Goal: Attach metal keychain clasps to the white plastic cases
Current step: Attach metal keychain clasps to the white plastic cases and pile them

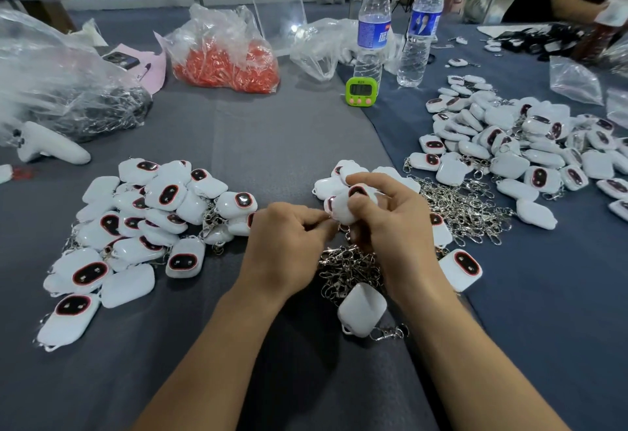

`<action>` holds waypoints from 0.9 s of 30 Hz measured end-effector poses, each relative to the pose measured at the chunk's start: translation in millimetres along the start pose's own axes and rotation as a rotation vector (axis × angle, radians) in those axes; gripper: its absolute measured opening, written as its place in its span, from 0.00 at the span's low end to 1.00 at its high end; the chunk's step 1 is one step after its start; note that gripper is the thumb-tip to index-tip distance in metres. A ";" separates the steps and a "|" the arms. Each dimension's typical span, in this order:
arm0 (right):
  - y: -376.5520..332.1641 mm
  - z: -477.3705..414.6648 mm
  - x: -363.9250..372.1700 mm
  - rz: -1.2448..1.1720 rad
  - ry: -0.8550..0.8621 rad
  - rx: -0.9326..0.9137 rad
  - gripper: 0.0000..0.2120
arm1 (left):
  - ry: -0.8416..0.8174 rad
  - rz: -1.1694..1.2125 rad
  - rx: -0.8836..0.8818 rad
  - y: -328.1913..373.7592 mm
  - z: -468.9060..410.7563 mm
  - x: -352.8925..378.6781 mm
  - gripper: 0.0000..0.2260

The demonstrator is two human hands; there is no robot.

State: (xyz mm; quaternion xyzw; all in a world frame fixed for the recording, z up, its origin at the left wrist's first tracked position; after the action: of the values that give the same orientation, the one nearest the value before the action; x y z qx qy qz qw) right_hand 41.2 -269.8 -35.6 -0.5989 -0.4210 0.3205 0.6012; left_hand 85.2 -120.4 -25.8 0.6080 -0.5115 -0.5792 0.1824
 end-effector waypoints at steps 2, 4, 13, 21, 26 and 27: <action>-14.9 8.6 8.7 0.372 -0.002 -0.210 0.13 | 0.004 -0.452 0.145 16.2 4.8 4.2 0.07; -18.6 16.3 21.3 0.540 -0.038 -0.306 0.12 | 0.019 -0.732 0.237 25.7 7.1 9.4 0.07; 7.4 -0.1 2.0 -0.175 -0.013 0.135 0.11 | -0.018 0.273 -0.122 -10.1 -2.5 7.5 0.04; -11.4 -2.2 -15.7 0.378 0.093 -0.073 0.07 | 0.330 -0.423 0.230 23.4 6.7 -32.4 0.12; -22.5 -3.4 -33.3 0.848 0.196 -0.111 0.11 | 0.429 -0.504 0.065 0.2 3.8 -63.1 0.06; -20.3 -4.6 -35.0 0.916 0.179 -0.069 0.12 | 0.464 -0.520 0.004 -5.9 4.3 -70.9 0.06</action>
State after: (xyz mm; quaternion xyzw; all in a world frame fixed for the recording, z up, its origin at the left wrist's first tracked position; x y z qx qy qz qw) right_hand 27.4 -304.6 -19.4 -0.7678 -0.0703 0.4858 0.4116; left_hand 97.6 -57.3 4.9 0.8338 -0.2854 -0.4518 0.1387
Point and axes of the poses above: each hand's wrist, its own z-axis away from the middle knuckle, its own x-axis out of the palm, y = z × x, the point moved 9 cm from there along -z, towards the middle knuckle, and after that the axes turned 2 degrees about -y, right-handed, at the moved point
